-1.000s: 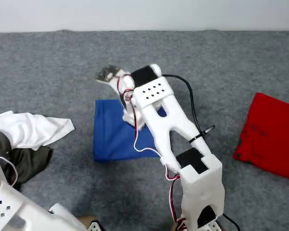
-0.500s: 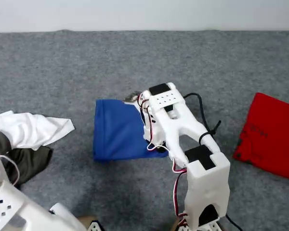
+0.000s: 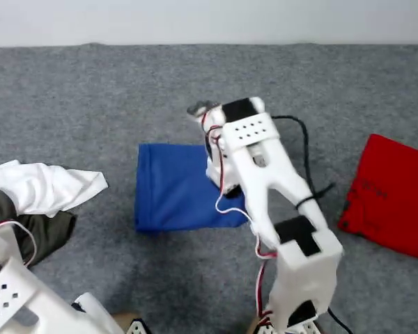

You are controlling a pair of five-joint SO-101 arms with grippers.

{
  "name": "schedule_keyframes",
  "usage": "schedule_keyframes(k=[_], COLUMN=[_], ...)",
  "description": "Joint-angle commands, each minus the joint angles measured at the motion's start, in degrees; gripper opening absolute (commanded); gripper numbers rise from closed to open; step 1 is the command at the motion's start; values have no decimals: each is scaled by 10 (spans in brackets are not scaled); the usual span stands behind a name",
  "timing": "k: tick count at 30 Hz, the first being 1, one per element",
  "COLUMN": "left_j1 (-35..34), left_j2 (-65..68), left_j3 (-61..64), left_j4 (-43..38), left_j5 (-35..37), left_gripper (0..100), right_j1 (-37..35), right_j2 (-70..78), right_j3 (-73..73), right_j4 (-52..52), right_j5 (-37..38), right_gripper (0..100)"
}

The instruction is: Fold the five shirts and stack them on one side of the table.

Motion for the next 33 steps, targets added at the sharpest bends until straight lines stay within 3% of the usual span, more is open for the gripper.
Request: schedule_keyframes(k=[1,10,17,21,33], left_j1=[4,4,4,4,4], left_j2=[-7,-4,-3,-6,-4], left_j3=[8,21,29,39,42], left_j4=[-12,-15,-15,-14,-14], left_j5=[2,1,0,0,0], left_gripper=[8,8,8,8,8], right_j1=[8,4,-56,-87,-65], right_j2=[-79,-15,64,73,70], right_j3=[-30,-30,-33,-33,-33], right_j4=[23,15,14,-20,-75], right_j5=[-90,-328,-435,-467,-495], right_gripper=[13,25,270,362,368])
